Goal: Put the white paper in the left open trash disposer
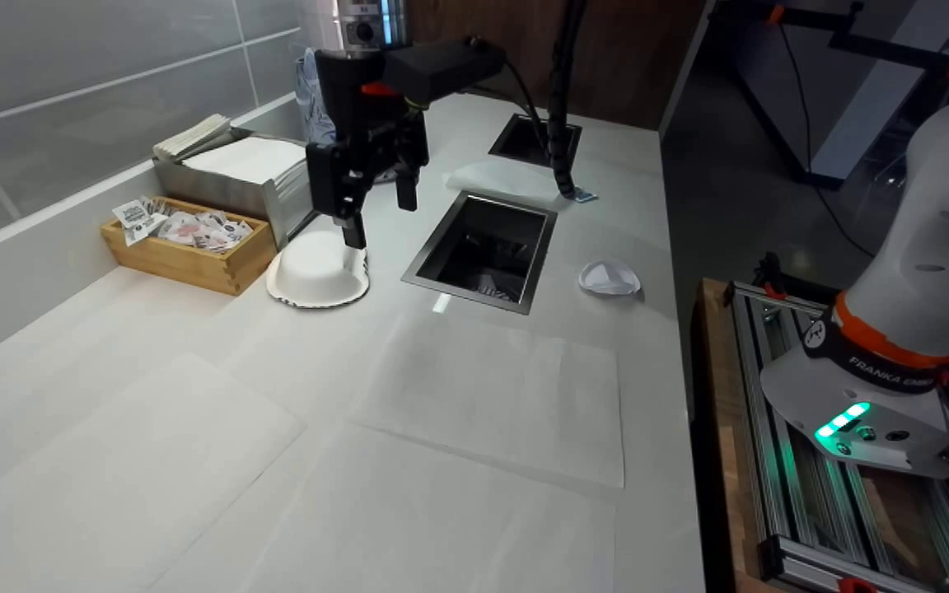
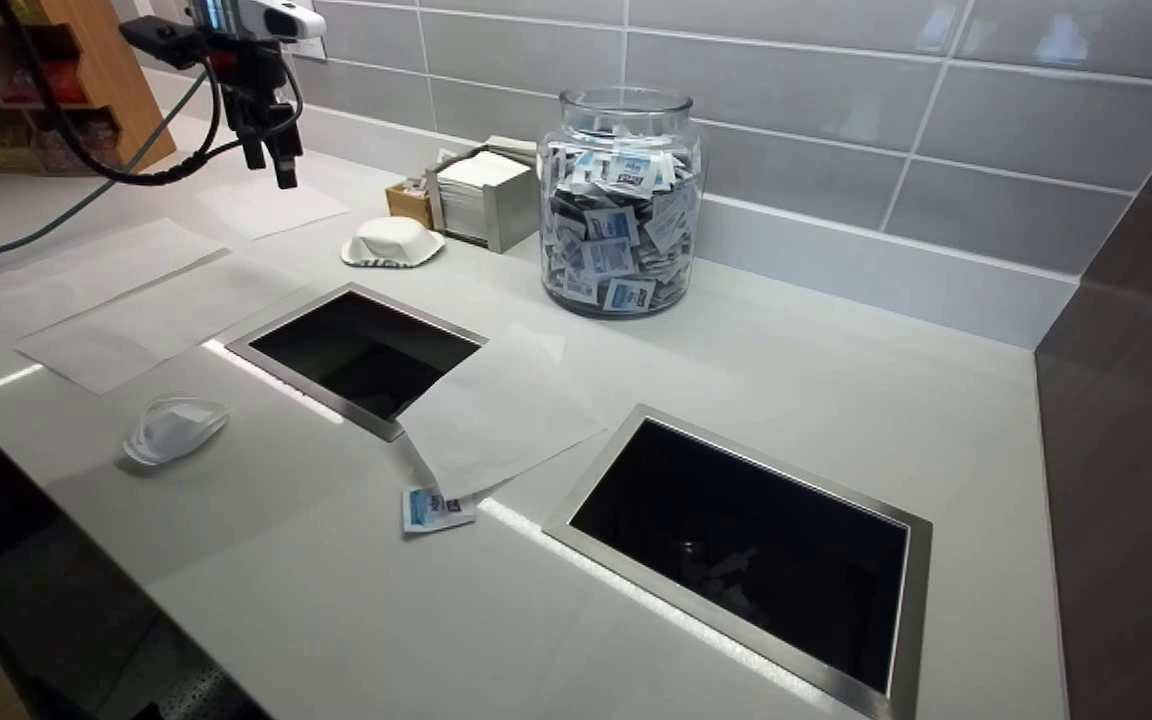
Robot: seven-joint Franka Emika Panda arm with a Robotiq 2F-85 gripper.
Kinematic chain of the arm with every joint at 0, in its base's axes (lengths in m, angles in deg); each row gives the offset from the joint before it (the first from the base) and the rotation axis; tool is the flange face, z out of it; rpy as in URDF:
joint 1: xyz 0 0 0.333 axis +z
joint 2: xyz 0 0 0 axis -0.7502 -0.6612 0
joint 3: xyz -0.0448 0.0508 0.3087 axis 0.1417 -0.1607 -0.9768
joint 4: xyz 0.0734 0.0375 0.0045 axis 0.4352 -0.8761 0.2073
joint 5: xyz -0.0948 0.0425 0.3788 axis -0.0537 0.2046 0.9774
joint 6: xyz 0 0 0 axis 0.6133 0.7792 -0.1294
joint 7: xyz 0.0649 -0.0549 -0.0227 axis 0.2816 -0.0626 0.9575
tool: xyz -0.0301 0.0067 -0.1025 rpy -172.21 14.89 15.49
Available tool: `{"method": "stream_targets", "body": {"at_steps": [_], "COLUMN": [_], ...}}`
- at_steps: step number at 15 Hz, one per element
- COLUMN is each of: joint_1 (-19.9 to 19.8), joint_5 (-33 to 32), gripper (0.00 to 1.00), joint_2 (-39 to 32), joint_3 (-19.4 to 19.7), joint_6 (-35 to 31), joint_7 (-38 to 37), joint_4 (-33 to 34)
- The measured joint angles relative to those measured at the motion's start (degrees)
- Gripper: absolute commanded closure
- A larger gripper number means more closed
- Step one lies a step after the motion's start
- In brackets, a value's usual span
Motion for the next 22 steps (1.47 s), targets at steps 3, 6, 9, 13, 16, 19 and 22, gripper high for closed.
{"method": "stream_targets", "body": {"at_steps": [3,6,9,13,16,19,22], "joint_1": [0.0,0.0,0.1,0.7,1.7,2.4,3.0], "joint_5": [-0.1,-0.2,-1.0,-1.0,-1.6,-2.2,-2.2], "gripper": [0.0,0.0,0.0,0.0,0.0,0.0,0.0], "joint_2": [0.0,0.0,-0.7,-4.1,-7.5,-11.0,-14.0], "joint_3": [0.0,0.2,1.0,1.4,2.4,3.7,4.5], "joint_6": [0.0,-0.1,-1.4,-3.9,-6.5,-8.3,-8.6], "joint_7": [0.0,-0.3,-4.3,-10.9,-15.1,-18.7,-20.9], "joint_4": [0.1,0.1,0.3,1.7,3.8,6.9,10.0]}}
